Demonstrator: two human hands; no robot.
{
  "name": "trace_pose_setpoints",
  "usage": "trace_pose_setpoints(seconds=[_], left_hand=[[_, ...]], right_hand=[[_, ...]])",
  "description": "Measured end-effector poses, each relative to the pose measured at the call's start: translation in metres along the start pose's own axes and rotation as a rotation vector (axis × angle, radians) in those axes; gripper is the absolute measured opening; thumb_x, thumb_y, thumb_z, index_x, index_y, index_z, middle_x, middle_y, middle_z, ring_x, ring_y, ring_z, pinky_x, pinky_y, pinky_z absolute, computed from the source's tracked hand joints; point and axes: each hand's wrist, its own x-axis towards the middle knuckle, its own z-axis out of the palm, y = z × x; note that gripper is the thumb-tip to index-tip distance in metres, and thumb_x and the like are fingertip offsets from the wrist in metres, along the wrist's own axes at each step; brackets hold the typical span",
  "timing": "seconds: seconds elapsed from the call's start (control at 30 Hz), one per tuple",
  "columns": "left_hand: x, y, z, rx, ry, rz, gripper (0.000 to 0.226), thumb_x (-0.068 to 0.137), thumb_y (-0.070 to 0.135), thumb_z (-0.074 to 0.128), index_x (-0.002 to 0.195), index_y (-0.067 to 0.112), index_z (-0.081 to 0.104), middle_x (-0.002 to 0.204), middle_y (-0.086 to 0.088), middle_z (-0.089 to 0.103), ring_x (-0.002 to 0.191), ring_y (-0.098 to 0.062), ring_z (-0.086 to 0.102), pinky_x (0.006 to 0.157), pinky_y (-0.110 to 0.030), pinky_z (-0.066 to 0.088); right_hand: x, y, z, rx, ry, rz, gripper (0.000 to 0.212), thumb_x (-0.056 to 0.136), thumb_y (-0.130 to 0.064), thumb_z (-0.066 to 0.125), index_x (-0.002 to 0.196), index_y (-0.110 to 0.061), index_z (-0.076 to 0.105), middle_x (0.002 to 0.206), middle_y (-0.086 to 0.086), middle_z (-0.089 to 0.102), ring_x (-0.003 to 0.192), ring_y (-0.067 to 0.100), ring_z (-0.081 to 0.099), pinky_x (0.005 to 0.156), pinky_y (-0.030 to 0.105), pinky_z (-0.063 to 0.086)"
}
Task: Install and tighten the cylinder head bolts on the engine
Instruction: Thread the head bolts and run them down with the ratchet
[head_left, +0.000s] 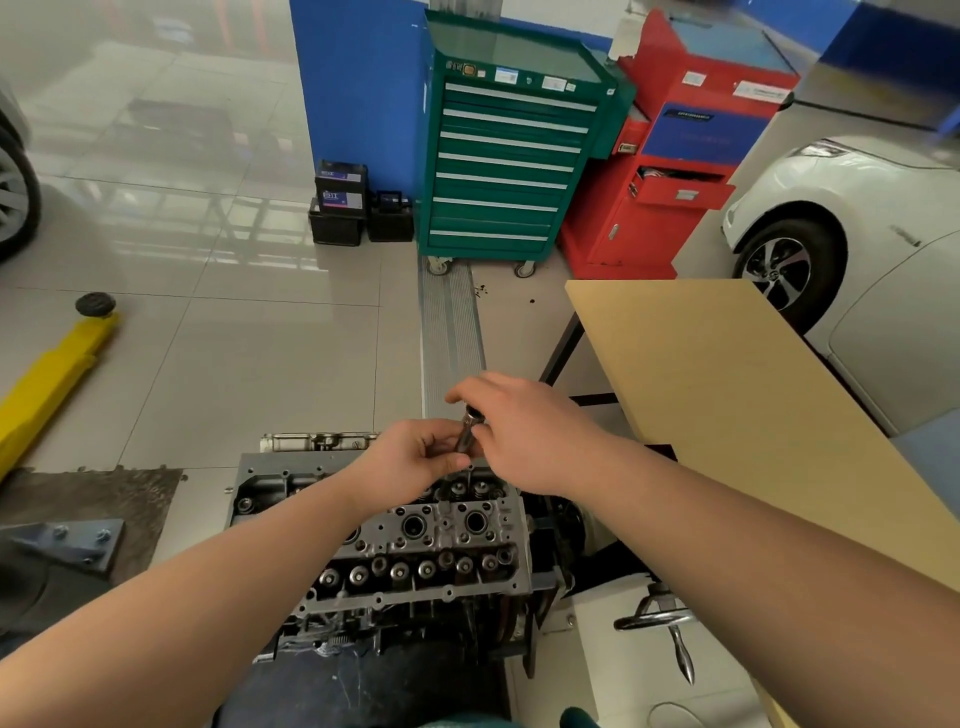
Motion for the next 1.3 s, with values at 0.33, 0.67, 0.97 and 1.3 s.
trace_pose_setpoints(seconds=[0.33, 0.67, 0.97, 1.3], left_hand=[[-0.003, 0.0, 0.0, 0.121, 0.132, 0.128, 0.047, 0.084, 0.011, 0.08, 0.072, 0.053, 0.066, 0.069, 0.02, 0.067, 0.064, -0.002, 0.06, 0.062, -0.011, 0.044], [-0.003, 0.003, -0.003, 0.178, 0.125, 0.189, 0.046, 0.078, 0.004, 0.086, 0.073, 0.044, 0.064, 0.074, 0.024, 0.067, 0.07, -0.001, 0.063, 0.065, -0.013, 0.046], [-0.004, 0.006, -0.007, 0.121, -0.001, 0.138, 0.034, 0.08, 0.017, 0.09, 0.091, 0.039, 0.068, 0.089, 0.013, 0.073, 0.089, -0.007, 0.07, 0.084, -0.031, 0.058], [0.007, 0.004, -0.012, 0.111, -0.063, 0.104, 0.046, 0.082, 0.015, 0.086, 0.105, 0.044, 0.059, 0.09, 0.016, 0.077, 0.085, 0.001, 0.073, 0.075, -0.01, 0.054]], right_hand=[[-0.008, -0.026, 0.014, -0.213, 0.144, 0.2, 0.043, 0.097, -0.064, 0.051, 0.109, -0.023, 0.059, 0.099, -0.004, 0.062, 0.087, 0.021, 0.062, 0.058, 0.032, 0.042], [-0.009, -0.043, 0.027, -0.228, 0.234, 0.358, 0.045, 0.098, -0.063, 0.048, 0.113, -0.023, 0.059, 0.095, -0.004, 0.06, 0.083, 0.023, 0.061, 0.059, 0.033, 0.033], [-0.006, -0.044, 0.022, -0.231, 0.202, 0.471, 0.041, 0.095, -0.067, 0.051, 0.094, -0.026, 0.059, 0.078, -0.007, 0.05, 0.074, 0.02, 0.051, 0.052, 0.03, 0.026], [-0.007, -0.044, 0.022, -0.103, 0.176, 0.38, 0.021, 0.101, -0.04, 0.059, 0.106, -0.02, 0.063, 0.089, -0.007, 0.05, 0.085, 0.019, 0.055, 0.066, 0.033, 0.038]])
